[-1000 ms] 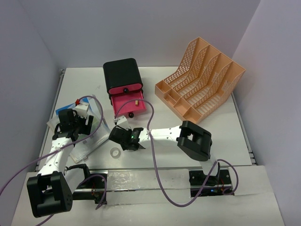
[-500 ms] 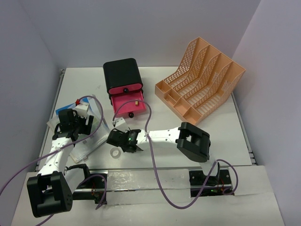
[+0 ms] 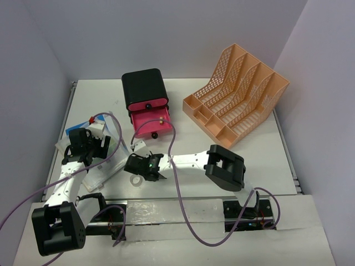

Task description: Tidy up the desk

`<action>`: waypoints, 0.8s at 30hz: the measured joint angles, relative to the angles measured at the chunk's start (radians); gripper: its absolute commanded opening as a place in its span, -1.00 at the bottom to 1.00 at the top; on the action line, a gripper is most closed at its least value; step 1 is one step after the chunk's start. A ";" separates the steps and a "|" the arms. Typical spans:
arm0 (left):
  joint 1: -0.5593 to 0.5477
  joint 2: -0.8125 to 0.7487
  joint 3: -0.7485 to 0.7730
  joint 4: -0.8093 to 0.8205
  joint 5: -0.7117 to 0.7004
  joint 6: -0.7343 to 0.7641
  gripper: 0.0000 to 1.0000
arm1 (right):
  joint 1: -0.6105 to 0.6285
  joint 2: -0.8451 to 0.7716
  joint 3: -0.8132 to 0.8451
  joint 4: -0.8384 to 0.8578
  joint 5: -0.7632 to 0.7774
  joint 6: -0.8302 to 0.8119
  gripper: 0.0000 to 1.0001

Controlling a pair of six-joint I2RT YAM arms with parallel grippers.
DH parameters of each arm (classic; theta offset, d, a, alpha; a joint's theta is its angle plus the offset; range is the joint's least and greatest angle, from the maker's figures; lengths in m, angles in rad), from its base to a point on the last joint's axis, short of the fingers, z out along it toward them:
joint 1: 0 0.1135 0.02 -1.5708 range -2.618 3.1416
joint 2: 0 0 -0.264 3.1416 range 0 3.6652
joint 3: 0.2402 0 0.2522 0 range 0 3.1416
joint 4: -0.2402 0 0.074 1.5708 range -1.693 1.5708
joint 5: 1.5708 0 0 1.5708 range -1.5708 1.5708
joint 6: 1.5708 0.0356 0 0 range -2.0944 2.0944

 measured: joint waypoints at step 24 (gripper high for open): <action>0.000 0.000 0.000 0.000 0.000 0.000 0.78 | -0.052 0.065 0.045 0.036 -0.050 -0.006 -0.25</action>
